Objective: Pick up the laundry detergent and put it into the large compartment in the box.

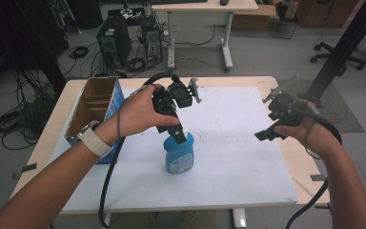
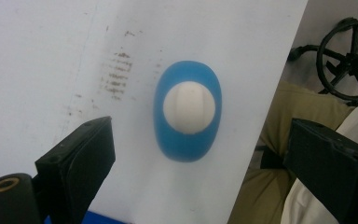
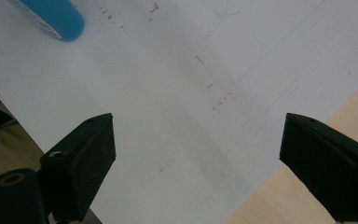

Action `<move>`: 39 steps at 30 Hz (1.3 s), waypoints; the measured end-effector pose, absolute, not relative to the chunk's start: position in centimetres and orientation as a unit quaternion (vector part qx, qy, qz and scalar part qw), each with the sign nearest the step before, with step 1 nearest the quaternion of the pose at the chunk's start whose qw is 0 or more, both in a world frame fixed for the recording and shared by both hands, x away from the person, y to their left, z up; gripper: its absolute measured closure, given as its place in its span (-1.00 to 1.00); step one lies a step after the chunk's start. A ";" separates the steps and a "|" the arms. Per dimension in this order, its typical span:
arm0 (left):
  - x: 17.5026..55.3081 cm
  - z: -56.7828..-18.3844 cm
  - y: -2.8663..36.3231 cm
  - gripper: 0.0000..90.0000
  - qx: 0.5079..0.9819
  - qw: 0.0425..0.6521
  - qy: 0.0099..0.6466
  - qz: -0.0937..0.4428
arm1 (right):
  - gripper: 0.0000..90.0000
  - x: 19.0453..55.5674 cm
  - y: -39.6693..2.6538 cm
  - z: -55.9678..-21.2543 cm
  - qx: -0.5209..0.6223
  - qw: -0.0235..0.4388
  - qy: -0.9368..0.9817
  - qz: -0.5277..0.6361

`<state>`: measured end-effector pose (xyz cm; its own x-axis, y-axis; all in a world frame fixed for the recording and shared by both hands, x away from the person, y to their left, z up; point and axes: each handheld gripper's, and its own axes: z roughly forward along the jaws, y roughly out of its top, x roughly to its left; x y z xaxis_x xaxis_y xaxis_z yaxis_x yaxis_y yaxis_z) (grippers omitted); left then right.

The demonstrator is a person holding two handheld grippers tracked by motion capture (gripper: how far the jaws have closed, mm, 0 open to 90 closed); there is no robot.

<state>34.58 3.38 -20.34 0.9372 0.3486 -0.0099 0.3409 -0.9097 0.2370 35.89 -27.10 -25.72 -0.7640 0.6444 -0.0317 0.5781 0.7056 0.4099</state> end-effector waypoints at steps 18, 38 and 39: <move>35.0 -21.9 3.2 -0.81 0.977 0.120 0.178 0.015 | -0.77 35.9 -27.1 -26.0 0.334 0.084 0.919 0.190; 35.1 -23.6 2.8 -0.81 0.977 0.122 0.177 0.017 | -0.77 35.9 -27.4 -26.4 0.336 0.081 0.919 0.189; 35.1 -23.7 2.8 -0.81 0.977 0.122 0.176 0.017 | -0.77 35.9 -27.4 -26.4 0.336 0.081 0.919 0.190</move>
<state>35.11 2.76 -23.71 0.9372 0.3487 -0.0106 0.3407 -0.9081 0.2433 35.91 -27.38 -26.39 -0.7613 0.6480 -0.0213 0.5867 0.7024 0.4030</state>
